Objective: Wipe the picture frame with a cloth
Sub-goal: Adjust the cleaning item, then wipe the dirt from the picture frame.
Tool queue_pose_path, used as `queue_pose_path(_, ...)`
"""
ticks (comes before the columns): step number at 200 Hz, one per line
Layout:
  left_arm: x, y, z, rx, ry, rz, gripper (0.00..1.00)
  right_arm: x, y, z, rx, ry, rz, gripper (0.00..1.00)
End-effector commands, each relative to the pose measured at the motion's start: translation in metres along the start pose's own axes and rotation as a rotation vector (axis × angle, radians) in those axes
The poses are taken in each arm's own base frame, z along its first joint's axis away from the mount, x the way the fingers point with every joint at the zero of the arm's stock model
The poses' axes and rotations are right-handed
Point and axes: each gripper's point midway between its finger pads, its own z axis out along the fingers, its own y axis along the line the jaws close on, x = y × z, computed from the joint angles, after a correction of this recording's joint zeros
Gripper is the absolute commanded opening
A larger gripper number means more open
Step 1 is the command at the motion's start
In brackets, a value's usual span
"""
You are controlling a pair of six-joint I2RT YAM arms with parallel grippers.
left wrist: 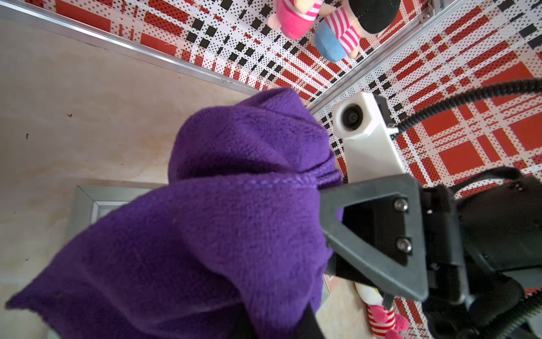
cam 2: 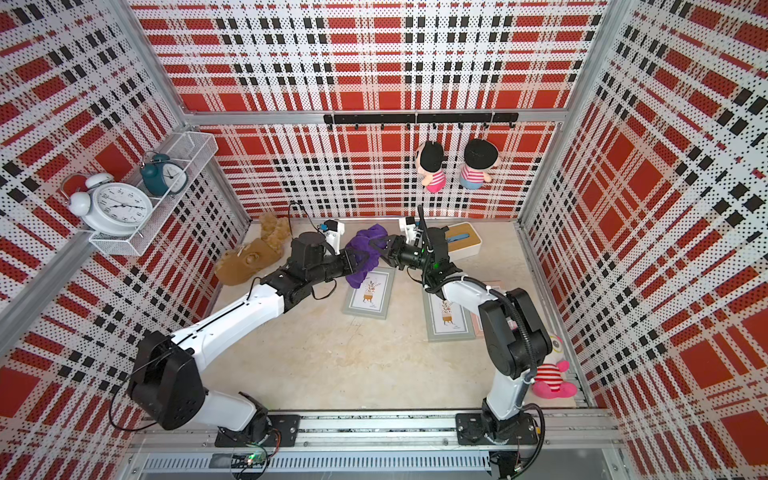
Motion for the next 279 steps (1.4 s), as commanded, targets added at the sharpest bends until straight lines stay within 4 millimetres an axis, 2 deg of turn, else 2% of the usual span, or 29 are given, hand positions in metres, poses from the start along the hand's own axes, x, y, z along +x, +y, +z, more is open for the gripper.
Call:
queue_pose_path(1,-0.006,-0.005,0.001,0.065,-0.021,0.019,0.31,-0.006,0.005,0.004,0.033,0.007,-0.080,0.11)
queue_pose_path(15,-0.003,0.011,-0.001,0.031,-0.023,0.002,0.51,-0.021,-0.009,-0.001,0.150,-0.041,-0.143,0.00)
queue_pose_path(31,0.000,0.038,-0.009,-0.033,-0.040,-0.023,0.73,-0.045,-0.026,-0.017,0.317,-0.123,-0.237,0.00)
queue_pose_path(42,0.002,0.061,-0.018,-0.094,-0.055,-0.057,0.82,-0.062,-0.036,-0.031,0.450,-0.178,-0.307,0.00)
queue_pose_path(53,0.009,0.083,-0.026,-0.143,-0.050,-0.116,0.85,-0.080,-0.043,-0.050,0.616,-0.235,-0.390,0.00)
queue_pose_path(77,0.020,0.112,-0.042,-0.201,-0.071,-0.160,0.90,-0.114,-0.049,-0.089,0.913,-0.347,-0.547,0.00)
queue_pose_path(99,0.035,0.145,-0.039,-0.306,-0.061,-0.183,0.89,-0.124,-0.069,-0.097,1.090,-0.347,-0.634,0.00)
queue_pose_path(117,0.049,0.164,-0.026,-0.349,-0.018,-0.191,0.83,-0.114,-0.099,-0.077,1.149,-0.256,-0.685,0.00)
queue_pose_path(133,0.060,0.180,-0.010,-0.390,0.012,-0.187,0.75,-0.093,-0.134,-0.049,1.181,-0.130,-0.727,0.00)
queue_pose_path(145,0.066,0.190,0.002,-0.422,0.033,-0.178,0.73,-0.073,-0.154,-0.025,1.142,-0.031,-0.731,0.00)
queue_pose_path(167,0.079,0.204,0.021,-0.458,0.077,-0.209,0.70,-0.037,-0.168,0.012,0.983,0.104,-0.707,0.00)
queue_pose_path(184,0.085,0.198,0.035,-0.437,0.098,-0.201,0.70,-0.015,-0.172,0.028,0.893,0.164,-0.681,0.00)
queue_pose_path(201,0.092,0.197,0.047,-0.438,0.118,-0.190,0.67,0.003,-0.179,0.039,0.838,0.222,-0.656,0.00)
queue_pose_path(223,0.102,0.204,0.054,-0.452,0.139,-0.205,0.57,0.021,-0.196,0.047,0.830,0.279,-0.633,0.00)
queue_pose_path(255,0.118,0.213,0.050,-0.476,0.160,-0.230,0.45,0.032,-0.216,0.051,0.872,0.317,-0.623,0.00)
queue_pose_path(279,0.130,0.217,0.045,-0.480,0.173,-0.247,0.38,0.045,-0.223,0.053,0.859,0.359,-0.624,0.00)
